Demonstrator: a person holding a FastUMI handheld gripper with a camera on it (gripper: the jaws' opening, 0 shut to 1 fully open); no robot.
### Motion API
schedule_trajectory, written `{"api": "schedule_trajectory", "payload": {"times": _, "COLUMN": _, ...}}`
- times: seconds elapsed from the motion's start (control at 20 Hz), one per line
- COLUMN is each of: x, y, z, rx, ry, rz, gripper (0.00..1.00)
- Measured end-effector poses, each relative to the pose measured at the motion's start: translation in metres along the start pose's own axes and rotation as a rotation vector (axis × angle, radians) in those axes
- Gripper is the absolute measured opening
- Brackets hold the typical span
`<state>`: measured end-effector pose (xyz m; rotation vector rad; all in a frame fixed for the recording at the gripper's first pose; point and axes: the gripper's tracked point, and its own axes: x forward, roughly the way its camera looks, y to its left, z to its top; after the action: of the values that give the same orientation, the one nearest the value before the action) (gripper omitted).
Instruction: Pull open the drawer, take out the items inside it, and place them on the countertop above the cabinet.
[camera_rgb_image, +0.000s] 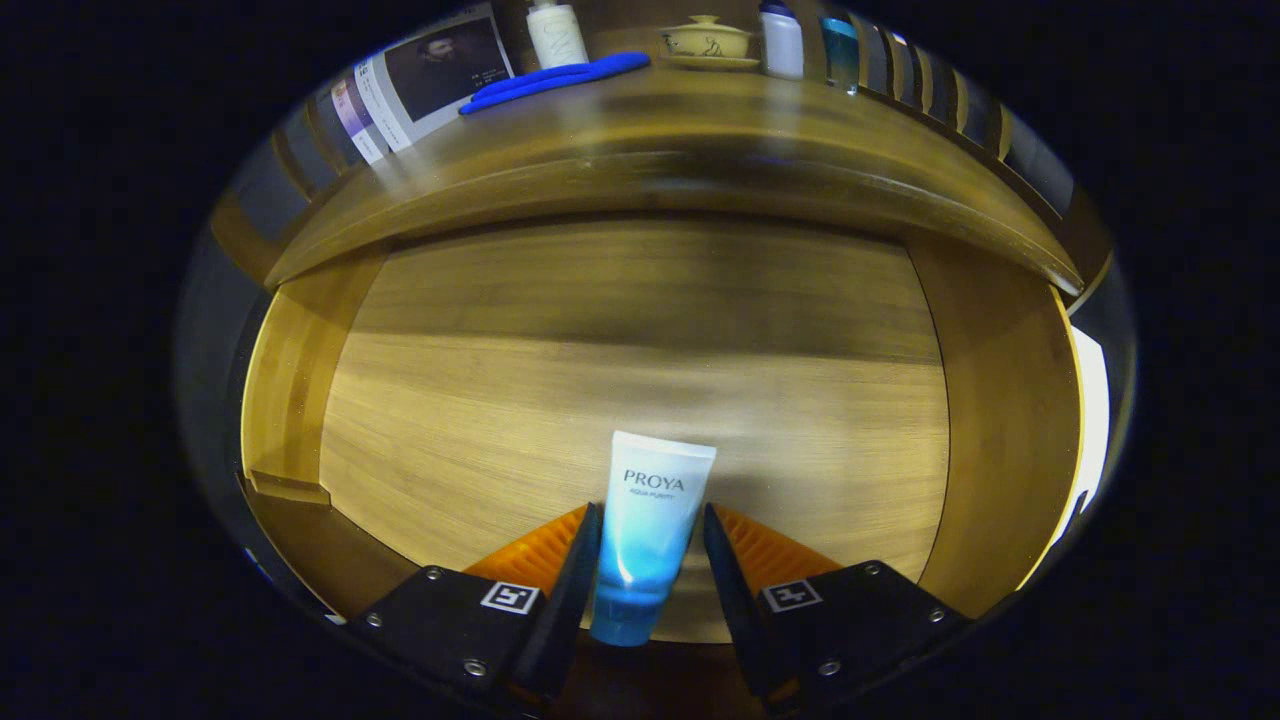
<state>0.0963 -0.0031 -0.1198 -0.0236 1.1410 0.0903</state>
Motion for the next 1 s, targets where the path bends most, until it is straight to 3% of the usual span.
{"api": "schedule_trajectory", "payload": {"times": 0.25, "x": -0.008, "y": 0.0, "z": 0.024, "rx": -0.043, "ry": -0.17, "rz": -0.001, "gripper": 0.48}}
{"api": "schedule_trajectory", "payload": {"times": 0.45, "x": -0.021, "y": 0.002, "z": 0.04, "rx": -0.08, "ry": -0.296, "rz": 0.001, "gripper": 0.49}}
{"api": "schedule_trajectory", "payload": {"times": 0.8, "x": -0.046, "y": 0.003, "z": 0.063, "rx": -0.032, "ry": -0.498, "rz": 0.027, "gripper": 0.49}}
{"api": "schedule_trajectory", "payload": {"times": 1.0, "x": -0.059, "y": 0.013, "z": 0.057, "rx": -0.025, "ry": -0.552, "rz": 0.058, "gripper": 0.48}}
